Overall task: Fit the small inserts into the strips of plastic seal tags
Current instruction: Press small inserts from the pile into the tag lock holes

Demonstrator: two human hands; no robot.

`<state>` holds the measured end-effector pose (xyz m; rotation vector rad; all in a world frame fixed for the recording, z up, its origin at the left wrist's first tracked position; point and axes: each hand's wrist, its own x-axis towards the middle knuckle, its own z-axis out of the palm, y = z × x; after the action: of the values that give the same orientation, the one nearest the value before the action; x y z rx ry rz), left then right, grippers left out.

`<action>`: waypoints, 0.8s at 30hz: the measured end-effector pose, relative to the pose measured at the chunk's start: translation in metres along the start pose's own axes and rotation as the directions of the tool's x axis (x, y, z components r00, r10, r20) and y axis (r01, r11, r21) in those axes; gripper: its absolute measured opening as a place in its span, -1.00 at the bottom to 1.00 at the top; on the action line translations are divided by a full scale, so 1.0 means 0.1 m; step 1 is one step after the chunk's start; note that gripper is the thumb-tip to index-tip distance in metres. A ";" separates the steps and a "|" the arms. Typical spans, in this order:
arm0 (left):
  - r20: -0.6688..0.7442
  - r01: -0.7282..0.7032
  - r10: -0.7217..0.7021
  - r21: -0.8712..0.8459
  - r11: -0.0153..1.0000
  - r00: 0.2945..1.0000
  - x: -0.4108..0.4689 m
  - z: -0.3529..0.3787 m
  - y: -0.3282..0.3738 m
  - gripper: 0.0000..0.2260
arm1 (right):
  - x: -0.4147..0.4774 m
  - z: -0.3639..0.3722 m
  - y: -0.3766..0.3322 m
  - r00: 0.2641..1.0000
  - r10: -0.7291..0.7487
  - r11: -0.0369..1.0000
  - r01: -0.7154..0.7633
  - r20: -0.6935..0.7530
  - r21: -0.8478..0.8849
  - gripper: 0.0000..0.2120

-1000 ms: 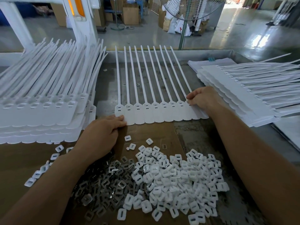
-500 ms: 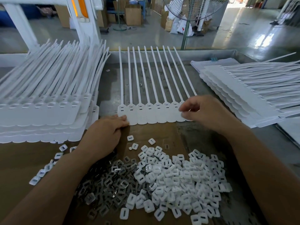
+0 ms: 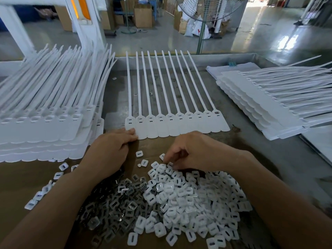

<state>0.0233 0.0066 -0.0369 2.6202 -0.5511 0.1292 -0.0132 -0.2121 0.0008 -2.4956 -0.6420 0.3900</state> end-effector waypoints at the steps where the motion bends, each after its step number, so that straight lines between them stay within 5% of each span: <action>1: 0.002 -0.002 0.002 0.004 1.000 1.000 0.00 0.00 0.00 -0.63 | 0.01 0.01 0.00 1.000 -0.005 1.000 0.005 -0.001 0.002 -0.79; 6: 0.006 -0.002 0.002 0.007 1.000 1.000 -0.01 0.00 -0.01 -0.62 | 0.04 0.02 0.02 1.000 0.001 1.000 -0.001 -0.002 0.028 -0.93; 9: -0.006 0.007 -0.007 -0.012 1.000 1.000 -0.01 0.00 -0.01 -0.62 | 0.02 0.01 0.04 1.000 0.018 0.998 -0.017 -0.013 0.068 -0.82; 15: -0.013 -0.006 0.005 -0.015 1.000 1.000 0.02 0.03 -0.02 -0.63 | -0.04 -0.14 0.12 0.977 0.131 0.954 -0.077 -0.171 0.290 -0.86; 19: -0.015 -0.008 0.008 -0.007 1.000 1.000 0.01 0.03 -0.03 -0.63 | -0.09 -0.27 0.31 0.909 0.220 0.960 -0.137 -0.355 0.243 -0.83; 24: -0.013 -0.011 0.010 -0.002 1.000 1.000 0.01 0.03 -0.03 -0.63 | -0.10 -0.37 0.64 0.759 0.392 0.898 -0.192 -0.519 0.397 -0.74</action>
<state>0.0258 0.0075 -0.0406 2.6133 -0.5604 0.1484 0.0164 -0.2805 -0.0030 -2.2118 0.0778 -0.1774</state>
